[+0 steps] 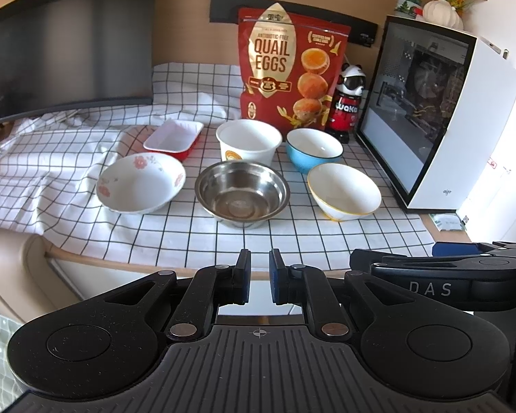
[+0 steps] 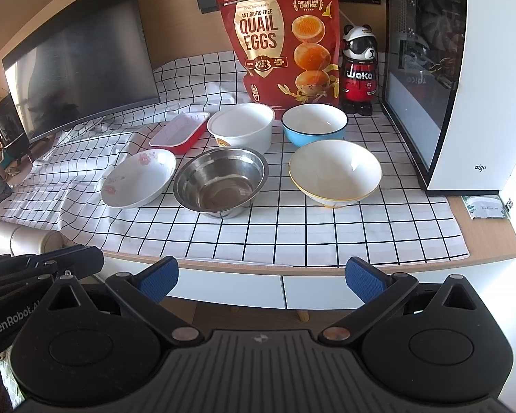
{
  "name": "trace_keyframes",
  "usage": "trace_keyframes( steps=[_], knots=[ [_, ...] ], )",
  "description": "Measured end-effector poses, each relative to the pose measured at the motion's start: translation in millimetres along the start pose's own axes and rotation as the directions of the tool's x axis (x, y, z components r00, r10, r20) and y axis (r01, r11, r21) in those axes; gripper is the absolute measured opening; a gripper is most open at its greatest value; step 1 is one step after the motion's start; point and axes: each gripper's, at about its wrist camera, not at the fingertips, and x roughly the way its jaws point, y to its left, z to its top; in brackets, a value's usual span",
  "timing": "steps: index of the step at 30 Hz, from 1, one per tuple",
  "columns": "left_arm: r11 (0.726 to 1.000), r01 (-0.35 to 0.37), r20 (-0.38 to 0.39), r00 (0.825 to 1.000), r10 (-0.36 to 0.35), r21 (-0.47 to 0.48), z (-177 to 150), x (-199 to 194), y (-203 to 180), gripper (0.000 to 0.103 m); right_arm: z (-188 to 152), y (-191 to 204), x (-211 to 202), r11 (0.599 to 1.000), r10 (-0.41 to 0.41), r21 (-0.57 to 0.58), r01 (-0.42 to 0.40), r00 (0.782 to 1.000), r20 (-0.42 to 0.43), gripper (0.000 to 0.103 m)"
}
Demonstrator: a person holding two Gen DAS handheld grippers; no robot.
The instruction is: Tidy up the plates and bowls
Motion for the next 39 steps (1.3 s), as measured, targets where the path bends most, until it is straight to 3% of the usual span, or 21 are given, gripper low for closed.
trace_keyframes(
  steps=[39],
  knots=[
    [1.0,-0.009,-0.009,1.0,0.009,0.001,5.1,6.0,-0.9,0.012,4.2,-6.3,1.8,1.0,0.013,0.015,-0.013,1.0,-0.013,0.103]
  ],
)
